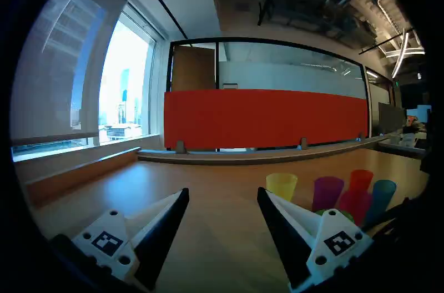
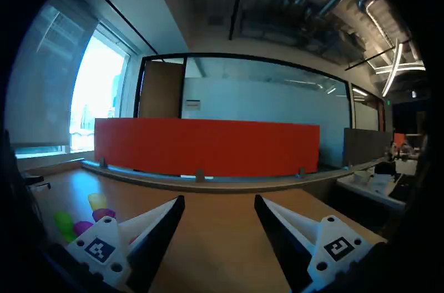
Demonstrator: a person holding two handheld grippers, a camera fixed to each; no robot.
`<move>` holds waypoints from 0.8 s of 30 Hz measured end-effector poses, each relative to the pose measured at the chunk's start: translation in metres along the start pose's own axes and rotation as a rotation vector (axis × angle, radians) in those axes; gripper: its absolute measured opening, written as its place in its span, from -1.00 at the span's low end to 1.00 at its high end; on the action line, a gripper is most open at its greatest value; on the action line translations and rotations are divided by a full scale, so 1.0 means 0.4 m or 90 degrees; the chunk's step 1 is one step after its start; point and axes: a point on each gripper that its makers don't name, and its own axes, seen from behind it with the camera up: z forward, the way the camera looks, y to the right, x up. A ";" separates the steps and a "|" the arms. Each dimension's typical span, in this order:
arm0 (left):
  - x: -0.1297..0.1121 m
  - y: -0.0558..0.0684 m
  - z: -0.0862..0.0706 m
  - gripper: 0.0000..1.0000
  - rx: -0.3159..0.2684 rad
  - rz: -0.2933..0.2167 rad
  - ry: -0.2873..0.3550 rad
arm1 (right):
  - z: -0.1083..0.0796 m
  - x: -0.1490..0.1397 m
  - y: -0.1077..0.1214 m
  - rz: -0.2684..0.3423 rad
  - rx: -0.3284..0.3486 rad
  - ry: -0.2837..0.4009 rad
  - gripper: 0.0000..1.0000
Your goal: Pour water
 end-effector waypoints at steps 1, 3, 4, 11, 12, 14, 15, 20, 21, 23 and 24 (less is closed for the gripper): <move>0.000 0.000 0.000 0.81 0.000 0.000 0.000 | 0.000 -0.003 0.002 -0.002 -0.002 0.001 0.95; 0.000 -0.001 0.000 0.82 0.000 0.000 0.000 | -0.001 -0.008 0.006 -0.007 -0.006 0.002 0.95; 0.000 -0.001 0.000 0.82 0.000 0.000 0.000 | -0.001 -0.010 0.007 -0.009 -0.007 0.003 0.95; 0.000 -0.001 0.001 0.82 0.000 0.000 0.000 | 0.003 -0.032 0.005 -0.038 -0.013 0.020 0.97; 0.000 -0.001 0.001 0.82 0.000 0.000 0.000 | 0.005 -0.038 0.004 -0.039 -0.014 0.021 0.97; 0.000 -0.001 0.001 0.82 0.000 0.000 0.000 | 0.007 -0.050 0.003 -0.039 -0.015 0.023 0.98; 0.000 -0.001 0.001 0.82 0.000 0.000 0.000 | 0.008 -0.057 0.001 -0.035 -0.014 0.024 0.98; 0.000 -0.001 0.001 0.82 0.000 0.000 0.000 | 0.018 -0.080 -0.003 -0.008 -0.008 0.028 0.99; 0.000 -0.001 0.001 0.82 0.000 0.000 0.000 | 0.020 -0.084 -0.003 -0.003 -0.007 0.029 0.99; 0.000 -0.001 0.000 0.82 0.000 0.000 0.000 | 0.025 -0.093 -0.002 0.007 -0.006 0.030 0.99; 0.000 0.000 0.000 0.82 0.000 0.000 0.000 | 0.027 -0.099 -0.001 0.010 -0.005 0.030 0.99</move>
